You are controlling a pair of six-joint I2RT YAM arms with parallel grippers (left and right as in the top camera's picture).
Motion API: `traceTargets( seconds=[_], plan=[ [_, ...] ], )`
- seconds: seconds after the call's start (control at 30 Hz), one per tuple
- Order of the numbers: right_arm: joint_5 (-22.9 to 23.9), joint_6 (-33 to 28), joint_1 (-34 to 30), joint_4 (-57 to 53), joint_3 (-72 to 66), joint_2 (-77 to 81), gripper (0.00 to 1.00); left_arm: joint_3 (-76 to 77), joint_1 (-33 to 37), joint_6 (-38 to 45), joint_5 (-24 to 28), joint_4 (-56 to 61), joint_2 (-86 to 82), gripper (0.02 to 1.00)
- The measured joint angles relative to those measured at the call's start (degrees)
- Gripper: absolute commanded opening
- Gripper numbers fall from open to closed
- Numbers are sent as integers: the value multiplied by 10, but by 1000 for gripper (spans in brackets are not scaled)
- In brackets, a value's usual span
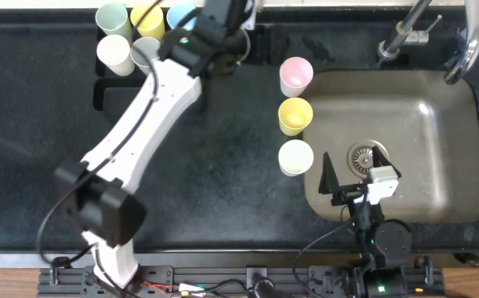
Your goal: Store Cups
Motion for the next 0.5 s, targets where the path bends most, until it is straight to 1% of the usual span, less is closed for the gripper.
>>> traceTargets(
  seconds=[0.2, 0.37, 0.5],
  plan=[
    [0, 0, 0, 0, 0, 0, 996, 125, -24, -23, -12, -115, 89, 1000],
    [0, 0, 0, 0, 0, 0, 993, 191, -29, -43, -24, -162, 145, 1000],
    [0, 0, 0, -1, 0, 0, 998, 213, -30, -56, -28, -173, 176, 1000]
  ],
)
